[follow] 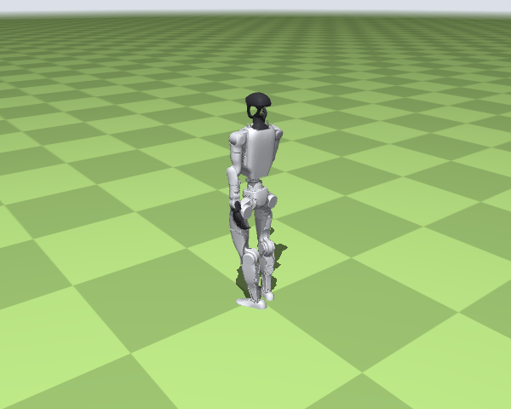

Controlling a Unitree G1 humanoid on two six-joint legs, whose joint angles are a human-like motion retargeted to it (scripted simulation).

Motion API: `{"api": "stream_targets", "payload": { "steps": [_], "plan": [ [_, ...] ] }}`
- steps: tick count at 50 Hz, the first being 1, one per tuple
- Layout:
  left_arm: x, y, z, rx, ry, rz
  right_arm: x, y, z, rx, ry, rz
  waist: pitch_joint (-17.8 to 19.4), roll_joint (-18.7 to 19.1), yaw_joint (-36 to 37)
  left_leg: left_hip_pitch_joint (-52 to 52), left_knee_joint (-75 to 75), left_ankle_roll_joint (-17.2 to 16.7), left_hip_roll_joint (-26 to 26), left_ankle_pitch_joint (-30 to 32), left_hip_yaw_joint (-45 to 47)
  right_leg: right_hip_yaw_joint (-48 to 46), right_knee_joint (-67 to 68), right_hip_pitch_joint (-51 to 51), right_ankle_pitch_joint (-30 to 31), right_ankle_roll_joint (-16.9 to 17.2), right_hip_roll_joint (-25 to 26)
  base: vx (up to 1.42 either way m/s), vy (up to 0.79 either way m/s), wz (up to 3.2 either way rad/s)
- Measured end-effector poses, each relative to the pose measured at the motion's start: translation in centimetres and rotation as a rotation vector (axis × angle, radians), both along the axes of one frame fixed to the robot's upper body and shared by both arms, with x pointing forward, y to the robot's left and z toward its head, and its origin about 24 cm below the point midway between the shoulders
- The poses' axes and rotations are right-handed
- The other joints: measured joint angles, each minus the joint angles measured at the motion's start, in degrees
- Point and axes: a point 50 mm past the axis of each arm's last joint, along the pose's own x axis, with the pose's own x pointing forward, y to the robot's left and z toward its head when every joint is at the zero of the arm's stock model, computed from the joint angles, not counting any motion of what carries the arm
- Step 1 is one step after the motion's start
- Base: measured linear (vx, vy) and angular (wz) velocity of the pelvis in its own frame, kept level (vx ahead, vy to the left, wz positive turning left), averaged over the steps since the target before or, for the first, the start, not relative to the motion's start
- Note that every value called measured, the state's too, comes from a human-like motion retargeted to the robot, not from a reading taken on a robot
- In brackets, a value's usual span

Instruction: Upper body actions

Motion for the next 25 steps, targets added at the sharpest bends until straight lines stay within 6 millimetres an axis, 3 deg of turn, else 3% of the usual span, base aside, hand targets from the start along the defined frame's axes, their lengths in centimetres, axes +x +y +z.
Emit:
{"api": "stream_targets", "payload": {
  "steps": [3, 7, 11, 16, 20, 25],
  "plan": [
    [-0.1, -0.1, 0.0, -0.004, 0.002, -0.014, 1.0, -0.7, -1.4, 0.184, 0.077, 0.023, -0.1, 0.2, -0.2, 0.0, 0.0, -0.1, 0.2, 0.0, 0.5, 0.4, 0.0, -0.2, 0.1, 0.0, 0.1, 0.00, -0.01, -0.06],
    [-0.2, -0.2, 0.0, -0.010, 0.006, -0.004, 3.5, -0.9, -3.4, 0.420, 0.288, 0.277, -0.1, 0.5, -0.8, 0.1, -0.1, -0.1, 0.2, -0.1, 0.6, 0.5, 0.1, -0.3, 0.1, -0.1, 0.2, 0.00, 0.00, 0.00],
    [-0.3, -0.2, 0.0, -0.012, 0.007, 0.009, 4.1, -1.2, -3.8, 0.428, 0.335, 0.419, 0.1, 0.4, -1.0, 0.3, -0.2, 0.0, 0.0, -0.1, 0.2, 0.0, 0.0, -0.1, 0.0, -0.1, 0.1, 0.00, 0.00, 0.00],
    [-0.3, -0.2, 0.0, -0.008, 0.009, 0.019, 3.4, -1.1, -2.6, 0.224, 0.347, 0.328, 0.2, 0.2, -1.0, 0.4, -0.3, 0.1, -0.3, -0.1, -0.5, -0.7, -0.1, 0.2, -0.1, 0.0, 0.0, 0.00, 0.00, 0.00],
    [-0.3, -0.2, 0.0, -0.007, 0.009, 0.025, 2.8, 0.4, -1.0, -0.071, 0.331, 0.334, 0.2, 0.2, -1.1, 0.5, -0.3, 0.2, -0.5, -0.1, -0.9, -1.1, -0.1, 0.4, -0.3, 0.0, -0.1, 0.00, 0.00, 0.00],
    [-0.1, 0.0, 0.0, -0.003, 0.007, 0.010, 2.2, 2.6, 0.7, -0.457, 0.339, 0.206, 0.3, -0.1, -0.4, 0.5, -0.3, 0.3, -0.7, 0.0, -1.3, -1.4, -0.1, 0.7, -0.4, 0.1, -0.2, 0.00, 0.00, 0.00]
  ]
}}
